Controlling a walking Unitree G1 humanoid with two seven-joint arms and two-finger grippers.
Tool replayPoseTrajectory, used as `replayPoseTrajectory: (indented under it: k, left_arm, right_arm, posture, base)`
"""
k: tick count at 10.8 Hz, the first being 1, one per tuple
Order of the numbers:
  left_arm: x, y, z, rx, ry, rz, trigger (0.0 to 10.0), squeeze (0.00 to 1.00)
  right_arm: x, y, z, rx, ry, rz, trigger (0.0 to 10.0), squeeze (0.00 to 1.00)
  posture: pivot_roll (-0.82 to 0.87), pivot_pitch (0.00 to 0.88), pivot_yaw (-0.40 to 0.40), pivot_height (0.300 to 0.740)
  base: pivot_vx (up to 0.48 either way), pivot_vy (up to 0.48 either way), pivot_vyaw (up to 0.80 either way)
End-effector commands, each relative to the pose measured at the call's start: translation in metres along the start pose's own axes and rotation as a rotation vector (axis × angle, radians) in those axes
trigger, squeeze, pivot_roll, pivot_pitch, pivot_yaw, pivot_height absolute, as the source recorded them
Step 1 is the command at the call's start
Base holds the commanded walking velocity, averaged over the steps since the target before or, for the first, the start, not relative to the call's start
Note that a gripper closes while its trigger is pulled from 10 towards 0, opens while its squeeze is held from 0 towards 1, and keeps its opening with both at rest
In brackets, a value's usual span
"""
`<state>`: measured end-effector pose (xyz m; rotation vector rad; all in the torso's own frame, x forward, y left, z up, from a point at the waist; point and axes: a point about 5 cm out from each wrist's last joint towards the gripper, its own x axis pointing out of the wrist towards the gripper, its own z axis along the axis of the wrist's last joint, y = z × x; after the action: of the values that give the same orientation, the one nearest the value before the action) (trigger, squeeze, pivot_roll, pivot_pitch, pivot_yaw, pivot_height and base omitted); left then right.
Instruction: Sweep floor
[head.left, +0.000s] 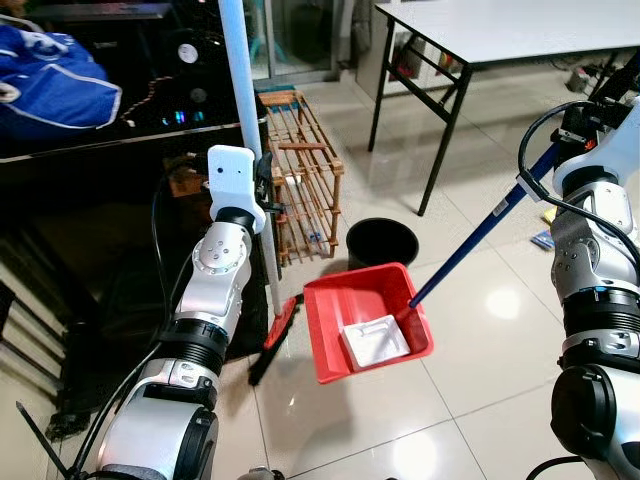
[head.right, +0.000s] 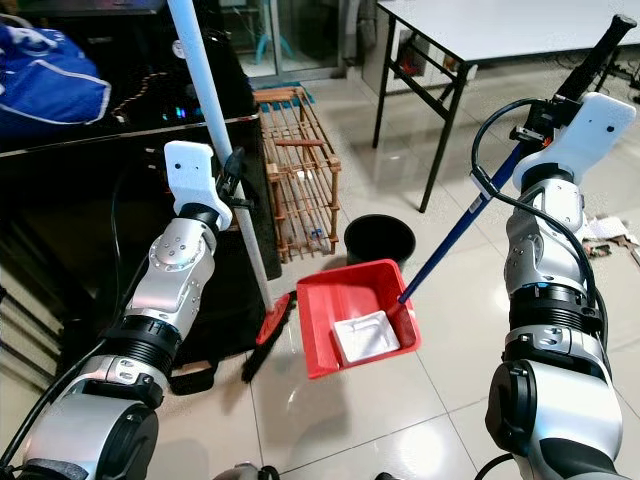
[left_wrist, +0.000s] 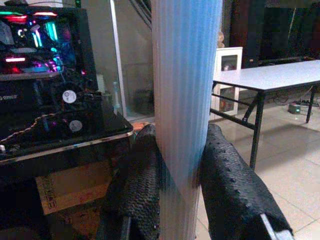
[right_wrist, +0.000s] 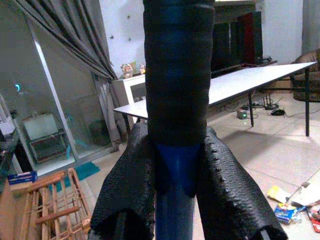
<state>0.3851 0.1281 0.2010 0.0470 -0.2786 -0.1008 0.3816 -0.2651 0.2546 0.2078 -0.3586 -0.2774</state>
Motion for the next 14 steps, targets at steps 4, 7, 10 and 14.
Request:
replayPoseTrajectory:
  k: [4,7,10,14]
  left_arm:
    - [0.0038,-0.0003,0.0133,0.005,-0.056,-0.005,10.0,0.0]
    - [0.0038,-0.0003,0.0133,0.005,-0.056,-0.005,10.0,0.0]
    - [0.0038,-0.0003,0.0133,0.005,-0.056,-0.005,10.0,0.0]
    - [0.0038,-0.0003,0.0133,0.005,-0.056,-0.005,10.0,0.0]
  right_arm:
    - [0.0044,0.0039,0.0177,0.02,-0.069,0.014,10.0,0.0]
    - [0.0044,0.0039,0.0177,0.02,-0.069,0.014,10.0,0.0]
    - [0.0044,0.0039,0.0177,0.02,-0.069,0.014,10.0,0.0]
    - [0.0044,0.0039,0.0177,0.02,-0.069,0.014,10.0,0.0]
  posture:
    - [-0.03,0.132,0.074,0.74]
    - [-0.03,0.132,0.074,0.74]
    - [-0.03,0.132,0.074,0.74]
    - [-0.03,0.132,0.074,0.74]
  base:
    - [0.0,0.0,0.0]
    - [0.0,0.0,0.0]
    - [0.0,0.0,0.0]
    - [0.0,0.0,0.0]
